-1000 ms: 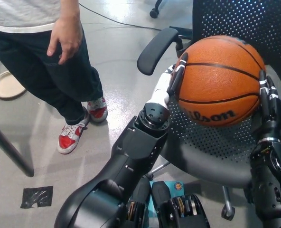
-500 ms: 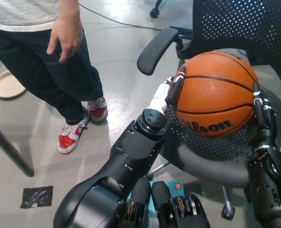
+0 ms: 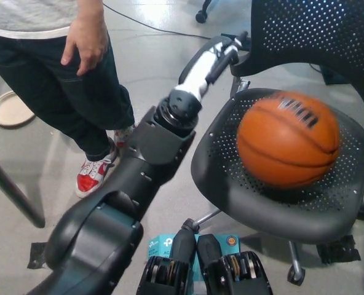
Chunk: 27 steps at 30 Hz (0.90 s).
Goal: The robot grabs the basketball from a person using both hands and then drops it on the black chair in the front
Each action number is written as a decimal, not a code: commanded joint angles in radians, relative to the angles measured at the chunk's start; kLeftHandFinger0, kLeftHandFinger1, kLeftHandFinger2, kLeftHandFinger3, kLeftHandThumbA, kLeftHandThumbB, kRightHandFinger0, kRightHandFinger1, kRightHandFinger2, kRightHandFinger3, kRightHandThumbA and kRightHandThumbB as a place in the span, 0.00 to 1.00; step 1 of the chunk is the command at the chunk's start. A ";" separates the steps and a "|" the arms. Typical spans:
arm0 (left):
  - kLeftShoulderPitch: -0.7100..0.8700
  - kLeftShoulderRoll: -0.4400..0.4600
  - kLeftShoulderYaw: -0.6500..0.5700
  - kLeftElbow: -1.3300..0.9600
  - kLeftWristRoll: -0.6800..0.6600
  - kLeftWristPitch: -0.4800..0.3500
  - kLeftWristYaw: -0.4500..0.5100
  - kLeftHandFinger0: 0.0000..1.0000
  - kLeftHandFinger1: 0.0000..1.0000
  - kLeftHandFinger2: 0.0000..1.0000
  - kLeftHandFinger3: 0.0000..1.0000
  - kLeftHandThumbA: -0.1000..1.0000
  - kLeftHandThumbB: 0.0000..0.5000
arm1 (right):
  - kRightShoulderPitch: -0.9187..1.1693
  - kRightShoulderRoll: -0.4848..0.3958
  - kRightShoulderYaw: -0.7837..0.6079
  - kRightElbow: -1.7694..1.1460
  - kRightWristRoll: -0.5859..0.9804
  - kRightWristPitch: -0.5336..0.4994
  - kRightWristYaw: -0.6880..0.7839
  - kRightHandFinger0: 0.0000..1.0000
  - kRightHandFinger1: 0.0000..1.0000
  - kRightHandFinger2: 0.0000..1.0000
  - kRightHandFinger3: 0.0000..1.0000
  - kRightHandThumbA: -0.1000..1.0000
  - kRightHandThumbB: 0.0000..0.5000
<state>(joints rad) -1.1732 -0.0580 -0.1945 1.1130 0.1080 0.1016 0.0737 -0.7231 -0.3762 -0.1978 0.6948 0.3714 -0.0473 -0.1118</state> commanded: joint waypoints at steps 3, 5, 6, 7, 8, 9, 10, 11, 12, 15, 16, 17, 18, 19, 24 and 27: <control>-0.048 0.002 0.006 -0.078 0.009 -0.008 -0.037 1.00 1.00 1.00 1.00 1.00 0.60 | -0.056 -0.039 -0.028 -0.068 -0.036 -0.035 0.021 1.00 1.00 1.00 1.00 1.00 0.60; -0.032 0.001 -0.001 -0.108 0.014 0.000 -0.045 1.00 1.00 1.00 1.00 1.00 0.59 | -0.043 -0.035 -0.029 -0.088 -0.039 -0.055 0.035 1.00 1.00 1.00 1.00 1.00 0.58; -0.022 0.002 -0.003 -0.125 0.017 0.001 -0.046 1.00 1.00 1.00 1.00 1.00 0.57 | -0.036 -0.032 -0.025 -0.108 -0.048 -0.045 0.030 1.00 1.00 1.00 1.00 1.00 0.59; -0.010 0.002 -0.008 -0.144 0.021 0.001 -0.049 1.00 1.00 1.00 1.00 1.00 0.56 | -0.027 -0.026 -0.023 -0.130 -0.053 -0.037 0.027 1.00 1.00 1.00 1.00 1.00 0.58; -0.006 0.002 -0.010 -0.152 0.022 0.003 -0.050 1.00 1.00 1.00 1.00 1.00 0.56 | -0.024 -0.023 -0.025 -0.137 -0.055 -0.034 0.026 1.00 1.00 1.00 1.00 1.00 0.58; 0.002 0.002 -0.019 -0.167 0.030 0.002 -0.055 1.00 1.00 1.00 1.00 1.00 0.56 | -0.012 -0.020 -0.022 -0.166 -0.061 -0.022 0.026 1.00 1.00 1.00 1.00 1.00 0.57; 0.013 0.003 -0.029 -0.187 0.036 -0.001 -0.067 1.00 1.00 1.00 1.00 1.00 0.54 | -0.001 -0.016 -0.020 -0.192 -0.064 -0.017 0.031 1.00 1.00 1.00 1.00 1.00 0.58; 0.024 0.002 -0.030 -0.206 0.033 -0.006 -0.076 1.00 1.00 1.00 1.00 1.00 0.53 | 0.016 -0.010 -0.019 -0.231 -0.063 -0.003 0.033 1.00 1.00 1.00 1.00 1.00 0.58; 0.041 0.001 -0.034 -0.242 0.034 0.004 -0.084 1.00 1.00 1.00 1.00 1.00 0.55 | 0.034 -0.002 -0.013 -0.279 -0.072 0.002 0.029 1.00 1.00 1.00 1.00 1.00 0.57; 0.108 0.004 -0.051 -0.378 0.045 0.047 -0.105 1.00 1.00 1.00 1.00 1.00 0.55 | 0.080 0.010 -0.005 -0.391 -0.064 0.040 0.045 1.00 1.00 1.00 1.00 1.00 0.69; 0.126 0.006 -0.052 -0.411 0.043 0.057 -0.113 1.00 1.00 1.00 1.00 1.00 0.55 | 0.090 0.013 -0.002 -0.418 -0.063 0.047 0.050 1.00 1.00 1.00 1.00 1.00 0.70; 0.171 0.015 -0.058 -0.487 0.036 0.067 -0.137 1.00 1.00 1.00 1.00 1.00 0.56 | 0.119 0.021 0.008 -0.486 -0.078 0.041 0.050 1.00 1.00 1.00 1.00 1.00 0.71; 0.191 0.020 -0.064 -0.522 0.037 0.065 -0.147 1.00 1.00 1.00 1.00 1.00 0.56 | 0.135 0.025 0.012 -0.523 -0.090 0.044 0.045 1.00 1.00 1.00 1.00 1.00 0.71; 0.238 0.028 -0.077 -0.599 0.043 0.074 -0.159 1.00 1.00 1.00 1.00 1.00 0.57 | 0.177 0.033 0.018 -0.614 -0.092 0.072 0.043 1.00 1.00 1.00 1.00 1.00 0.67; 0.350 0.052 -0.105 -0.808 0.046 0.106 -0.198 1.00 1.00 1.00 1.00 1.00 0.53 | 0.262 0.035 0.041 -0.762 -0.127 0.073 0.052 1.00 1.00 1.00 1.00 1.00 0.59; 0.493 0.081 -0.115 -1.026 0.039 0.017 -0.202 1.00 1.00 1.00 1.00 1.00 0.42 | 0.388 0.049 0.093 -0.949 -0.171 0.062 0.080 1.00 1.00 1.00 1.00 1.00 0.66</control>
<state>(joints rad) -0.7530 -0.0175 -0.2839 0.3527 0.1320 0.1645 -0.0647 -0.4117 -0.3248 -0.1495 -0.0137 0.2845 0.0113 -0.0821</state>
